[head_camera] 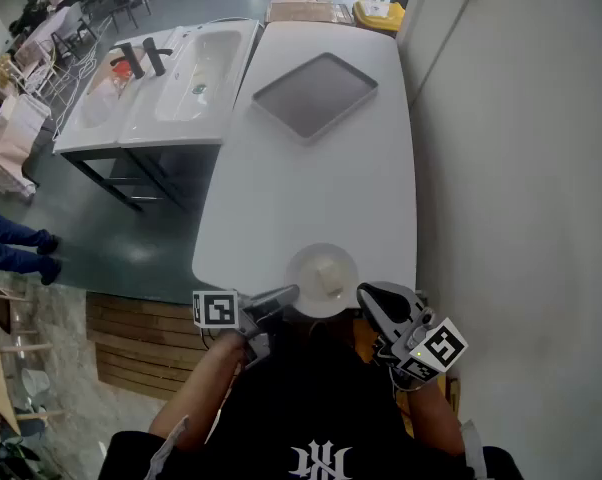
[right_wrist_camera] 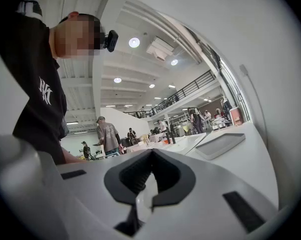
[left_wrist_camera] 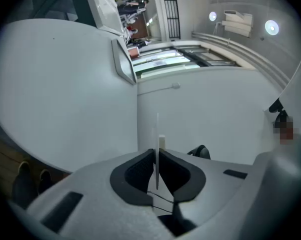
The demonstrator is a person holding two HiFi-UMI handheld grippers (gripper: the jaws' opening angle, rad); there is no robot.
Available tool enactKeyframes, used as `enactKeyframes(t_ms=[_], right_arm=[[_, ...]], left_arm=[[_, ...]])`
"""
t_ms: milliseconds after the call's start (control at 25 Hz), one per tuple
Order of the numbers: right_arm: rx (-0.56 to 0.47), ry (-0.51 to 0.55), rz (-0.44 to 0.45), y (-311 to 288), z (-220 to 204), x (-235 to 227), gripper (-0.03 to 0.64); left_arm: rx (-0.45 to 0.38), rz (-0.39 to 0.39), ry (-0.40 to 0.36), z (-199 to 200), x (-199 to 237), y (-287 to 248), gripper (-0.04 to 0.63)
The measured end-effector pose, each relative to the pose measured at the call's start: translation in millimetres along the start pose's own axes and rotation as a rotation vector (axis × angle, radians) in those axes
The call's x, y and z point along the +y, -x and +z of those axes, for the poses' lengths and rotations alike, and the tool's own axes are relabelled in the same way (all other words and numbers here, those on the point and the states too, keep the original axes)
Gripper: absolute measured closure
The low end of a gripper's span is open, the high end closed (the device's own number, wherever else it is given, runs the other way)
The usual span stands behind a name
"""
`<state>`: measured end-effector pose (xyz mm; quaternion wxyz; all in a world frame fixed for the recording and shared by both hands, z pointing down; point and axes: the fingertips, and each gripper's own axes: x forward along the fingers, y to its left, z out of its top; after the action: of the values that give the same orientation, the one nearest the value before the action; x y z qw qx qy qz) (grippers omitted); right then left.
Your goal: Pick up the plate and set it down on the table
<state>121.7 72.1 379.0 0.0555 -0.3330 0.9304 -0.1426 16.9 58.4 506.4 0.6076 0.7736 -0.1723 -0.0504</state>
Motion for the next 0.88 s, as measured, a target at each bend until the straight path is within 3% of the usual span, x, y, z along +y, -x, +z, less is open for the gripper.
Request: enactKeyframes(t_ms=[320, 520, 720, 840, 880], right_arm=[[-0.002, 0.018, -0.022, 0.9, 5.9, 2.0, 0.614], [-0.035, 0.009, -0.029, -3.4, 15.1, 3.6, 0.612], [-0.04, -0.019, -0.103, -7.1, 20.5, -12.0, 0.604], [-0.034, -0.063, -0.14, -11.3, 21.6, -24.7, 0.488], [-0.028, -0.078, -0.148, -14.2, 20.7, -27.7, 0.488]], left_arm=[[-0.028, -0.028, 0.044, 8.2, -15.0, 7.6, 0.572], [-0.036, -0.088, 0.059, 15.7, -33.3, 10.0, 0.572], [-0.049, -0.092, 0.029, 30.5, -42.6, 24.6, 0.572], [-0.056, -0.093, 0.028, 39.5, -52.8, 36.5, 0.572], [-0.056, -0.092, 0.025, 42.6, -56.0, 41.0, 0.572]])
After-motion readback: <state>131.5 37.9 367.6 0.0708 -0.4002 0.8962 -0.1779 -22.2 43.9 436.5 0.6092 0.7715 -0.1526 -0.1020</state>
